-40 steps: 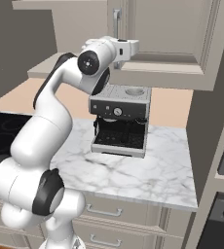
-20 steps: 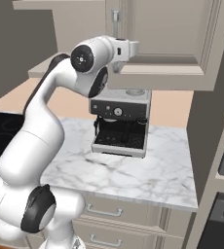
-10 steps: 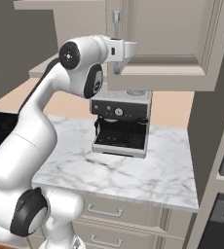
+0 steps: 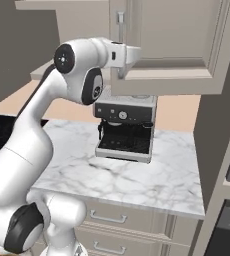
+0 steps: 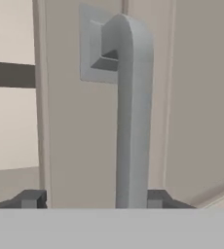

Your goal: Open the cabinet directly in front. Then move the wine and the mug to the dining counter with the jar on it.

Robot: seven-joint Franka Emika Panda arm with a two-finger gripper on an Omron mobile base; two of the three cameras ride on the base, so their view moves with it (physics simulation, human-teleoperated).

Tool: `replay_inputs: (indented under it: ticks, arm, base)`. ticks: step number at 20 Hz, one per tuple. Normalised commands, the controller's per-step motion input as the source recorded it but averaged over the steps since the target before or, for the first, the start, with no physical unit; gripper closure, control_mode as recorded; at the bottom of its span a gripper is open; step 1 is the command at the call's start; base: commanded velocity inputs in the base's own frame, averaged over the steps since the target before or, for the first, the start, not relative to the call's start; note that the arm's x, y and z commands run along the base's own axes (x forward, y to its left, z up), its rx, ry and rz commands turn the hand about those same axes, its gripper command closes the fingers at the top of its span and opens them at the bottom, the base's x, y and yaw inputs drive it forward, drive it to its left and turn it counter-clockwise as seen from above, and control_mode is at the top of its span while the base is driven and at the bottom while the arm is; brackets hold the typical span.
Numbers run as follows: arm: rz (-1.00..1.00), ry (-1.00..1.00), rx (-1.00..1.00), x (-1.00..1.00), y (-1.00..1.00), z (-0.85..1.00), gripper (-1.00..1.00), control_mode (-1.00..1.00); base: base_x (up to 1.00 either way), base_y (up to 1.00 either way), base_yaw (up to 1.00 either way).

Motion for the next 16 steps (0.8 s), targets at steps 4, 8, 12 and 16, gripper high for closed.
replay_inputs:
  ticks: [4, 8, 12, 16]
  arm:
    - [0.0, 0.0, 0.09, -0.93, -0.87, 0.29, 1.0, -1.0]
    - [0.0, 0.0, 0.09, -0.96, -0.89, 0.29, 1.0, -1.0]
    - [0.0, 0.0, 0.05, -0.93, -0.81, 0.25, 1.0, -1.0]
    - [0.0, 0.0, 0.02, -0.93, -0.76, 0.22, 1.0, -1.0]
  base:
    - [0.0, 0.0, 0.0]
    - [0.0, 0.0, 0.0]
    - [0.0, 0.0, 0.0]
    - [0.0, 0.0, 0.0]
